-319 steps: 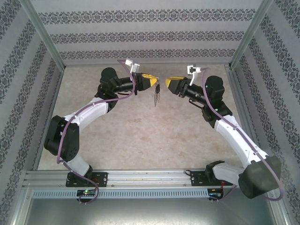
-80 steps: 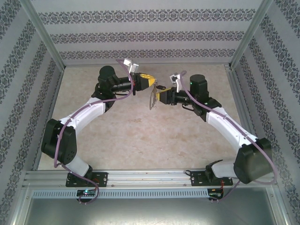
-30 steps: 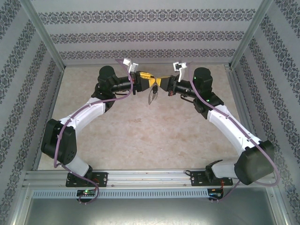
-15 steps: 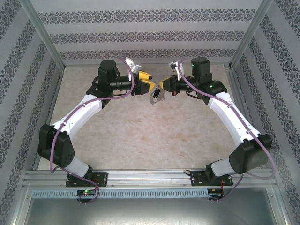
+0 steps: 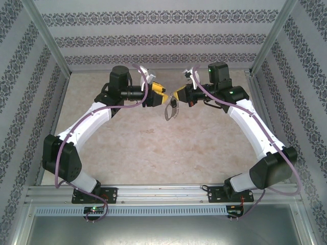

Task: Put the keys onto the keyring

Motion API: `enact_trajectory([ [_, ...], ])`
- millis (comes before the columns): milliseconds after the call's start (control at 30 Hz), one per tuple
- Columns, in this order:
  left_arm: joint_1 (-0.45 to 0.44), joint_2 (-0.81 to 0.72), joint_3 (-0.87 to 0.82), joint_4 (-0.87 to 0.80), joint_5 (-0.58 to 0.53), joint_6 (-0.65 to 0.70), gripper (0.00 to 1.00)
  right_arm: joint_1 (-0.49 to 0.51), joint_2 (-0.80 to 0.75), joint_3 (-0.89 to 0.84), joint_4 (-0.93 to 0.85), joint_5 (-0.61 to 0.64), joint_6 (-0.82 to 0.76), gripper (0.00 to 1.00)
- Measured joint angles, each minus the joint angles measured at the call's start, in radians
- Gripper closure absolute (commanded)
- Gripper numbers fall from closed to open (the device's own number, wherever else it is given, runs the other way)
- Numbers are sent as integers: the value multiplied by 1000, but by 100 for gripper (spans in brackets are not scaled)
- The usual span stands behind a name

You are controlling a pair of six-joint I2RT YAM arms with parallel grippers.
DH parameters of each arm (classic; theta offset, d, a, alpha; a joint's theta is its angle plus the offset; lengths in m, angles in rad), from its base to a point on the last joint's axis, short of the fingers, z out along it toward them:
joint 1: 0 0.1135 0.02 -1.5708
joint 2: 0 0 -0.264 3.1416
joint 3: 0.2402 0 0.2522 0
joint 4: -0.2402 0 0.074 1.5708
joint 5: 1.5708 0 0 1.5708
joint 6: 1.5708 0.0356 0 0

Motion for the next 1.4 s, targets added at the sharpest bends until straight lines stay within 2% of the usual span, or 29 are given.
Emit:
enact_trajectory([
  [500, -20, 32, 5, 11, 26, -26, 52, 18, 0, 0, 0, -18, 0, 100],
  [633, -26, 40, 14, 14, 33, -31, 57, 19, 0, 0, 0, -18, 0, 100],
  [867, -33, 47, 18, 21, 47, -43, 81, 19, 0, 0, 0, -17, 0, 100],
  [1000, -32, 48, 18, 25, 51, -51, 100, 19, 0, 0, 0, -18, -3, 100],
  [1033, -31, 48, 18, 29, 48, -56, 100, 19, 0, 0, 0, -19, -3, 100],
  [1067, -31, 49, 18, 30, 49, -56, 100, 19, 0, 0, 0, -19, -3, 96],
  [1100, -31, 49, 18, 32, 48, -58, 100, 19, 0, 0, 0, -18, -3, 80],
  [1133, -31, 49, 18, 36, 49, -60, 100, 18, 0, 0, 2, -17, 2, 71],
  [1167, -31, 49, 18, 39, 51, -62, 100, 17, 0, 0, 9, -10, 5, 68],
  [1400, -33, 48, -2, 129, 47, -105, 100, -72, -105, -122, 134, -18, 97, 63],
])
